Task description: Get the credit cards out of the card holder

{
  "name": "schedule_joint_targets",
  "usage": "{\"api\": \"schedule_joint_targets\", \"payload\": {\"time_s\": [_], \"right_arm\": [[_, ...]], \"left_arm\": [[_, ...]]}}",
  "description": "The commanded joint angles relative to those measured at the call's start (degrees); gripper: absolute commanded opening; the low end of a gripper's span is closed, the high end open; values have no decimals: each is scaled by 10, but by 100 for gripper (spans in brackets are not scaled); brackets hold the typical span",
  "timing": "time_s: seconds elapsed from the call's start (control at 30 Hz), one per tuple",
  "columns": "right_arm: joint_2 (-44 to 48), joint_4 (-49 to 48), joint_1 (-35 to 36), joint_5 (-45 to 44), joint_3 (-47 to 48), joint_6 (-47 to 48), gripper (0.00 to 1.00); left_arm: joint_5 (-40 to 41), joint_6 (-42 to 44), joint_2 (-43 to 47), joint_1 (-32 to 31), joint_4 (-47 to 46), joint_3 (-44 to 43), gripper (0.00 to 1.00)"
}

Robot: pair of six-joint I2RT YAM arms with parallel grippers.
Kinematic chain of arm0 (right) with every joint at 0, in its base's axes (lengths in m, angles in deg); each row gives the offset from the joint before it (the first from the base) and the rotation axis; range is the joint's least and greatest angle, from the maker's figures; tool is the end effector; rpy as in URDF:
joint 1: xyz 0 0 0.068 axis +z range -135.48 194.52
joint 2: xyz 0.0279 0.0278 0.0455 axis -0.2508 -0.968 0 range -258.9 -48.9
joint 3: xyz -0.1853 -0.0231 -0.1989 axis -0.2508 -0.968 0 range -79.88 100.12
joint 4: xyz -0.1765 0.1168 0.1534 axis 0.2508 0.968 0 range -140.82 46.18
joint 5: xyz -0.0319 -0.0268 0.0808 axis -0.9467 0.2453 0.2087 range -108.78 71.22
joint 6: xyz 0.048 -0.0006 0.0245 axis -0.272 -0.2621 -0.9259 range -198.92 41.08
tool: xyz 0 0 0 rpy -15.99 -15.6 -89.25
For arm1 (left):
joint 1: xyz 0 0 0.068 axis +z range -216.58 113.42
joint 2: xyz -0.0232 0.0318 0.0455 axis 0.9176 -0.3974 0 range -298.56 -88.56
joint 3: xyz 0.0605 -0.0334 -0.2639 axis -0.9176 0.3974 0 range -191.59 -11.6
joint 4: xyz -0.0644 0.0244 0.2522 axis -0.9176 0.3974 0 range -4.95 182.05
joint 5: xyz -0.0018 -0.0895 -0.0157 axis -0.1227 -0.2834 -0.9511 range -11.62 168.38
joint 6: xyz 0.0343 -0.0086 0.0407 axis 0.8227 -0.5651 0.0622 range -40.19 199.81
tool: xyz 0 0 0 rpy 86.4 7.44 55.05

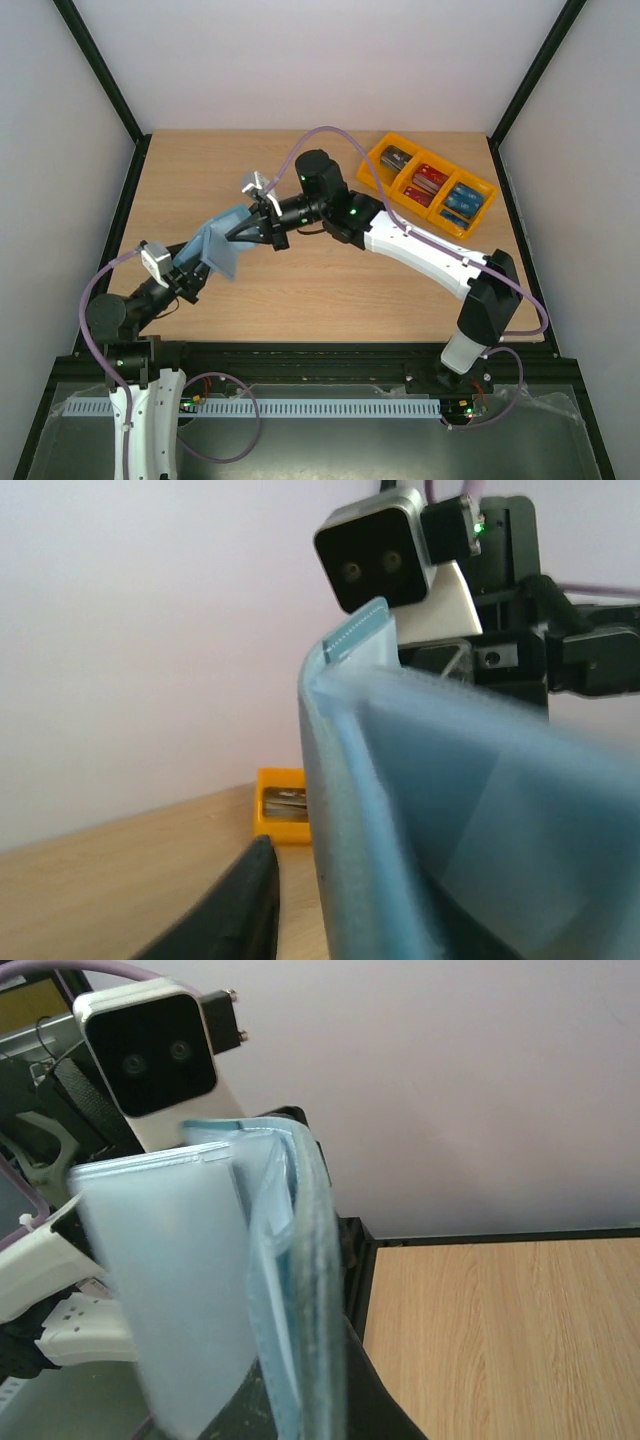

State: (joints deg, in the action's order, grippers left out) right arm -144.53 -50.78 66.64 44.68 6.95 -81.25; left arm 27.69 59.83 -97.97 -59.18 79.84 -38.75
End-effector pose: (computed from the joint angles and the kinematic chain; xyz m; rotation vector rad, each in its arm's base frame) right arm 0.2120 0.3242 0.3842 -1.5385 1.1677 1.6073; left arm 0.0664 -0.0192 0.3261 0.5046 1.2572 -0.7010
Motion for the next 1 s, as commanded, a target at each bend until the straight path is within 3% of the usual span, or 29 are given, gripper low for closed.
{"api": "schedule_joint_targets", "payload": {"time_s": [0.0, 0.1, 0.2, 0.27, 0.33, 0.43, 0.53, 0.63, 0.97], "right_arm": [[4, 21, 3, -6, 25, 23, 4], [3, 39, 1, -34, 33, 29, 13], [4, 52, -5, -70, 36, 31, 28], [7, 59, -8, -92, 36, 33, 50], [15, 60, -8, -132, 29, 37, 67], [30, 25, 2, -222, 7, 20, 79], [49, 6, 40, -287, -18, 62, 100], [59, -76, 90, -375, -73, 74, 99], [-1, -58, 120, -414, -16, 64, 99]], "left_arm": [[2, 8, 2, 0, -7, 3, 17], [8, 14, 3, 0, 2, 2, 3], [21, 23, 4, 0, 20, -2, 2], [39, 31, 4, 0, 36, -5, 2], [68, 40, 3, 0, 56, -11, 2], [107, 46, 1, 0, 73, -13, 2], [127, 36, -2, 1, 74, -11, 2], [92, 13, -3, 1, 53, -4, 2], [70, 4, -3, 1, 41, -3, 2]]}}
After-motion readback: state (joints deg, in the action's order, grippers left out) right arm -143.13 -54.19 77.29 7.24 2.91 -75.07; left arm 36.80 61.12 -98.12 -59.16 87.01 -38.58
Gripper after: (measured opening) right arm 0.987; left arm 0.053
